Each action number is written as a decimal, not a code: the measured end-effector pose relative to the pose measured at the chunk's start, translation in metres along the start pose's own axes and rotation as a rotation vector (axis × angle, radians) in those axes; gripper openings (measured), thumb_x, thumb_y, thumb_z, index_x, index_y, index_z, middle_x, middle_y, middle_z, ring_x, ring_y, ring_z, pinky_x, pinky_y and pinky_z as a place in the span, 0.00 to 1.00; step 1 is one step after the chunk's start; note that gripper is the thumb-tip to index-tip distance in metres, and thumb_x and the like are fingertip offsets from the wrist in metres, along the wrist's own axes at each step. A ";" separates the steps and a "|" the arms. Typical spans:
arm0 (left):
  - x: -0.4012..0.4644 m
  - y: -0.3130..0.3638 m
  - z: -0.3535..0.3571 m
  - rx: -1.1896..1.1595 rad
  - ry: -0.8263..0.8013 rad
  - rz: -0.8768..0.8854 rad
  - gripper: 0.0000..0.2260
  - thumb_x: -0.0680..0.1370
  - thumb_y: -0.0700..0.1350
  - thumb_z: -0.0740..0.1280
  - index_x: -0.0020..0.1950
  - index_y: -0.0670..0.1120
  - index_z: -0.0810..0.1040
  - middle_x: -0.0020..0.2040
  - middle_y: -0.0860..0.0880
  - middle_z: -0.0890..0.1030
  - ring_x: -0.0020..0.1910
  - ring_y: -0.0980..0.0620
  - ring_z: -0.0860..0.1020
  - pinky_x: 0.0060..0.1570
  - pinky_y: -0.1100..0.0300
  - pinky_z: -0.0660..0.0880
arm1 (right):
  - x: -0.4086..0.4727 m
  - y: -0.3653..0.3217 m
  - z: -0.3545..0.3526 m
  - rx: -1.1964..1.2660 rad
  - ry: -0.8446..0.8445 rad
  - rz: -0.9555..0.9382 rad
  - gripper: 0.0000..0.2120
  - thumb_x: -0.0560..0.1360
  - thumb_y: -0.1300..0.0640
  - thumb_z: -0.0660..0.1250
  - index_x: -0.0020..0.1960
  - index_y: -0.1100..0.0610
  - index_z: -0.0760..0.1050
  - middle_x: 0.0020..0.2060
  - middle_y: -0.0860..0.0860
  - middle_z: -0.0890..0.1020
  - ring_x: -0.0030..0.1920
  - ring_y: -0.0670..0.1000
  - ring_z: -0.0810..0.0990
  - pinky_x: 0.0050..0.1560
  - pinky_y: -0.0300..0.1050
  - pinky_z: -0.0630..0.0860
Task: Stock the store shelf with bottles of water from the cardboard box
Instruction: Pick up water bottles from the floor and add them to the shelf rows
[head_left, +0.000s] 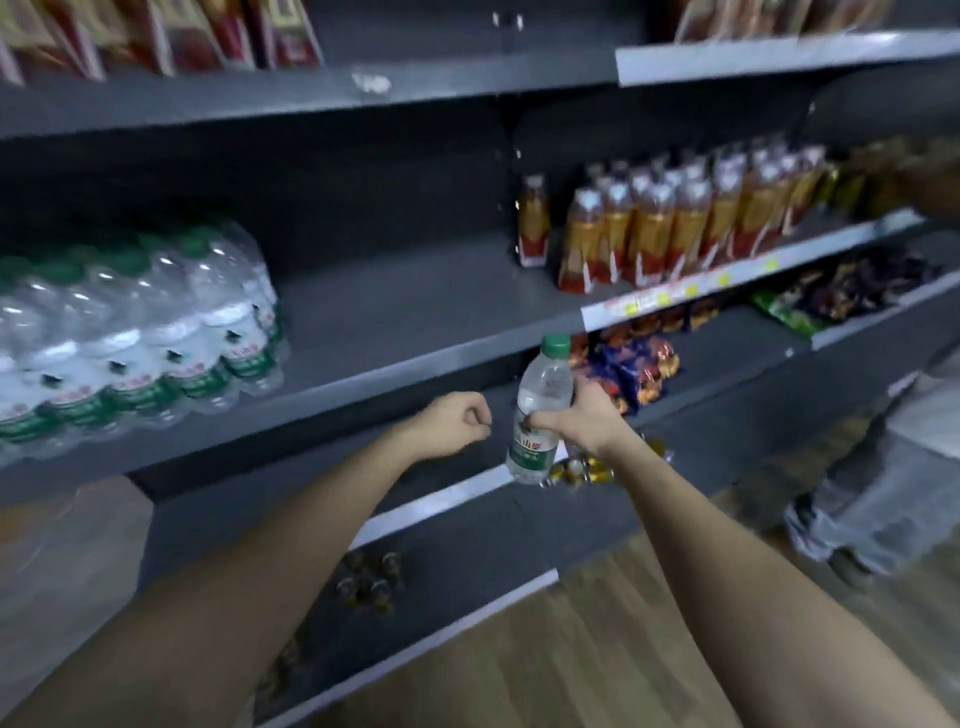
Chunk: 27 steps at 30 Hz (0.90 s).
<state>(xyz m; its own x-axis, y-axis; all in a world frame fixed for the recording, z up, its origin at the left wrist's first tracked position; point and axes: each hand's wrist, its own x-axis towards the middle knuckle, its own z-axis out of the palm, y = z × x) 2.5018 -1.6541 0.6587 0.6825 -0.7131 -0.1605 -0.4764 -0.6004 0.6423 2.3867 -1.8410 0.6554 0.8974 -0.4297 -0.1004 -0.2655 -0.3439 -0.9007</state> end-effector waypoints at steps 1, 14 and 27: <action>-0.003 0.004 -0.023 -0.032 0.018 0.015 0.04 0.76 0.42 0.70 0.44 0.49 0.76 0.37 0.50 0.78 0.36 0.52 0.75 0.41 0.58 0.72 | 0.006 -0.021 0.002 0.018 -0.014 -0.025 0.22 0.57 0.52 0.78 0.50 0.54 0.80 0.43 0.49 0.86 0.45 0.51 0.86 0.45 0.50 0.83; -0.030 -0.009 -0.221 -0.337 0.273 0.198 0.19 0.73 0.54 0.75 0.60 0.50 0.75 0.52 0.54 0.81 0.49 0.59 0.79 0.51 0.69 0.75 | 0.066 -0.214 0.122 -0.056 -0.280 -0.266 0.15 0.65 0.60 0.75 0.51 0.55 0.81 0.44 0.50 0.87 0.47 0.47 0.85 0.48 0.43 0.81; 0.034 -0.053 -0.312 -0.110 0.636 -0.083 0.22 0.66 0.58 0.79 0.48 0.43 0.80 0.46 0.48 0.82 0.46 0.48 0.81 0.50 0.53 0.79 | 0.175 -0.244 0.169 -0.304 -0.441 -0.207 0.27 0.62 0.52 0.83 0.55 0.60 0.77 0.45 0.50 0.81 0.45 0.49 0.79 0.52 0.47 0.78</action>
<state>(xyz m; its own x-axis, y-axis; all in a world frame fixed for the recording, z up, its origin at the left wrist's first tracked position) 2.7238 -1.5335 0.8530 0.9256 -0.2922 0.2404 -0.3714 -0.5800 0.7250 2.6682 -1.6914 0.7864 0.9862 0.0384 -0.1609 -0.0999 -0.6368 -0.7646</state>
